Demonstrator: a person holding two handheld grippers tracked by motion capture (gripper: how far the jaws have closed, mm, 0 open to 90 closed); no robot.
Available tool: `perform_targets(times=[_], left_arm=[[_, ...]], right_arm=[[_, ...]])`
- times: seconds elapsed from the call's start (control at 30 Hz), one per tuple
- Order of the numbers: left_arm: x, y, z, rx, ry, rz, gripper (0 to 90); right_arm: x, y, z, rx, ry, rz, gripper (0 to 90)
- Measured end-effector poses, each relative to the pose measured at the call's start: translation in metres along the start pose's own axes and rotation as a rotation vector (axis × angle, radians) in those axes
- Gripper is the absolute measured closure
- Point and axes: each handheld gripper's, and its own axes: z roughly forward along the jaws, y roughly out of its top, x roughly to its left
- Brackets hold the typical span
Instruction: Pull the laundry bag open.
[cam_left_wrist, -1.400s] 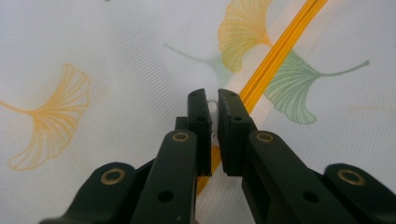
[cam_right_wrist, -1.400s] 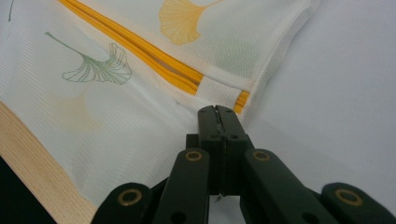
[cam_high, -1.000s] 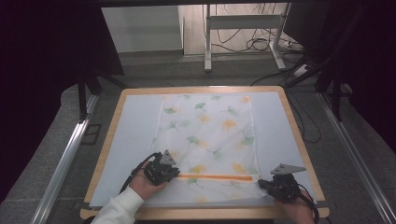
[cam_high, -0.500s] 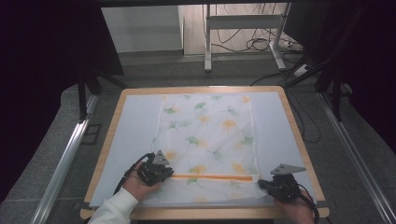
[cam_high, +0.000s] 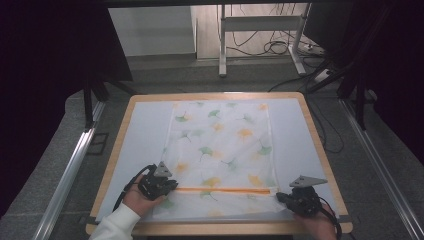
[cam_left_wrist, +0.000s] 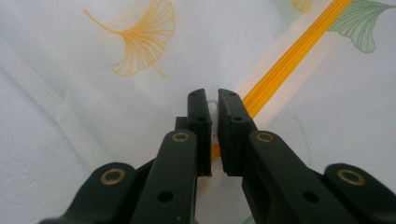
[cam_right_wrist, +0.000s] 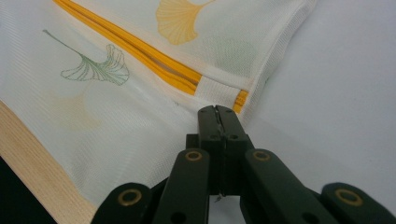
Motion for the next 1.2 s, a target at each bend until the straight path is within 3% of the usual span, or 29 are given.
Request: perform_targets(times=[0.33,0.8,0.93,1.2], left_arm=[[0.009,-0.009,-0.006,0.0,0.011,-0.022,84.8],[0.008,-0.009,-0.007,0.007,0.02,-0.012,84.8],[0.008,-0.01,-0.008,0.014,0.039,-0.001,84.8],[0.013,-0.018,-0.013,0.009,0.036,-0.024,84.8]], right_arm=[[0.0,0.0,0.0,0.0,0.0,-0.001,89.4],[0.0,0.0,0.001,-0.007,-0.004,-0.006,89.4],[0.0,0.0,0.001,-0.006,-0.005,-0.005,89.5],[0.0,0.0,0.001,-0.006,-0.005,-0.005,89.4]])
